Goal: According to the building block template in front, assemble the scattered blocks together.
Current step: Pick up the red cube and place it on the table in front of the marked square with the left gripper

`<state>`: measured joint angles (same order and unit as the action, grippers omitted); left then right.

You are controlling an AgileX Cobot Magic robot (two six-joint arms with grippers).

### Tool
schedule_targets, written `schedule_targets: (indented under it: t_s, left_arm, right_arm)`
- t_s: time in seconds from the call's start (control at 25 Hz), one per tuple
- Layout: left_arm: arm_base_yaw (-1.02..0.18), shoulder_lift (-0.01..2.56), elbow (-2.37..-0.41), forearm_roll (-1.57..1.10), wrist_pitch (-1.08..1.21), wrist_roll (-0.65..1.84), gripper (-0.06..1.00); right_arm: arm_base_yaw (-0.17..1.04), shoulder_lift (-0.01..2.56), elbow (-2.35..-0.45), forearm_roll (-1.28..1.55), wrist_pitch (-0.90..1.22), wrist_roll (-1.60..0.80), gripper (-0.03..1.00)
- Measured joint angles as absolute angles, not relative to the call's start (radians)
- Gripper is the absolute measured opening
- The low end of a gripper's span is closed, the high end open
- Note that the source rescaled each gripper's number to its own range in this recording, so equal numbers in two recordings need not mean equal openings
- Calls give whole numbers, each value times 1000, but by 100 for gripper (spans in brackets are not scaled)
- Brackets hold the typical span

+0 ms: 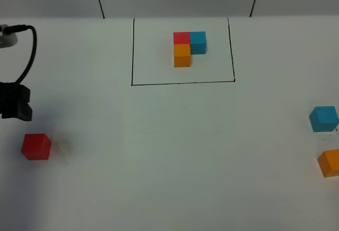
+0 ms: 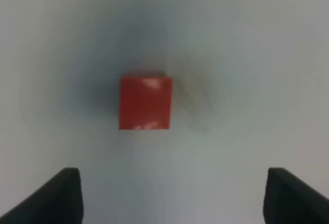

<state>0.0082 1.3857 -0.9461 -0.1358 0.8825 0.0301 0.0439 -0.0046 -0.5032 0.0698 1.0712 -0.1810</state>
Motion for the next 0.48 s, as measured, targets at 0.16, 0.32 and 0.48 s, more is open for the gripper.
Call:
schedule_targets:
  t_s: [0.16,0.32,0.48]
  left_arm:
    - [7,1466,-946,-136,850,49,64]
    - [7,1517,-947,-123,823,45,64]
    - [7,1565,-938,-120,787,44,64]
  right_arm:
    - [44,-5,-503,70,1071,-181,0]
    - [44,-5,-503,70,1071,-181,0]
    - [44,-5,-503,70,1071,-181,0]
